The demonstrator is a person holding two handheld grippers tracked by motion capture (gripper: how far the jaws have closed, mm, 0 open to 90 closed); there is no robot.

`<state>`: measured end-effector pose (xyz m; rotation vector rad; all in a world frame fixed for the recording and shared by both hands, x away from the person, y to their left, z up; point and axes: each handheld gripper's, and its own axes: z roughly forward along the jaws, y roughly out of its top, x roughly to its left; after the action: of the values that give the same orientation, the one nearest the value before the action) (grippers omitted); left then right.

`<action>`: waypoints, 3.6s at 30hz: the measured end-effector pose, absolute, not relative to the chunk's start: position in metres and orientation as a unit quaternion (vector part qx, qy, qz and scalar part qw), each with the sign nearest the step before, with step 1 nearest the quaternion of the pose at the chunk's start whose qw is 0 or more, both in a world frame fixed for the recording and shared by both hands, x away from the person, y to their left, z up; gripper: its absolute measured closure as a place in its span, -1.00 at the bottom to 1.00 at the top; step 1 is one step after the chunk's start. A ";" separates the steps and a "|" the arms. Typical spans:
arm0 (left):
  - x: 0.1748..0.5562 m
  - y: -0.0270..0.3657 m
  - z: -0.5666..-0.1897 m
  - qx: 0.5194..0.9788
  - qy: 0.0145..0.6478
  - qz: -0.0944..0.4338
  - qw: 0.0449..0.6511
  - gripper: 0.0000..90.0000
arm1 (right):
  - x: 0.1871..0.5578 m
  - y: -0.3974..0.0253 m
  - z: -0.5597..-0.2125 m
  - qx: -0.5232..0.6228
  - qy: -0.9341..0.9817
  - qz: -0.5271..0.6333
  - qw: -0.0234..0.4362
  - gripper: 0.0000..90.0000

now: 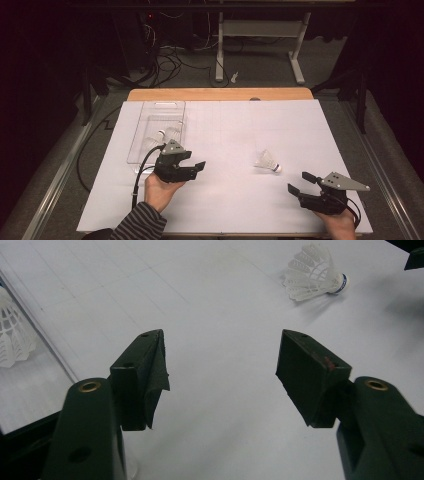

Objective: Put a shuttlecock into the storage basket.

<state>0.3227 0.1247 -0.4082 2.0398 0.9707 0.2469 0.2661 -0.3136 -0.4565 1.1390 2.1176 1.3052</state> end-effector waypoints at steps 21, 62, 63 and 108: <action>0.334 0.105 -0.405 0.821 0.381 0.072 0.420 -0.11 | 0.266 -0.314 -0.456 0.410 0.756 0.468 0.203 -0.36; 0.346 0.072 -0.404 0.841 0.360 0.040 0.403 -0.08 | 0.266 -0.314 -0.456 0.409 0.757 0.468 0.203 -0.36; 0.347 0.071 -0.404 0.841 0.360 0.040 0.402 -0.07 | 0.266 -0.314 -0.456 0.409 0.757 0.468 0.203 -0.36; 0.367 0.036 -0.392 0.855 0.349 0.015 0.383 -0.04 | 0.266 -0.314 -0.457 0.408 0.758 0.467 0.202 -0.35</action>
<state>0.3672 0.0360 -0.3924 2.1813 0.8905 0.0375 0.2662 -0.3142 -0.4565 1.1391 2.1172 1.3035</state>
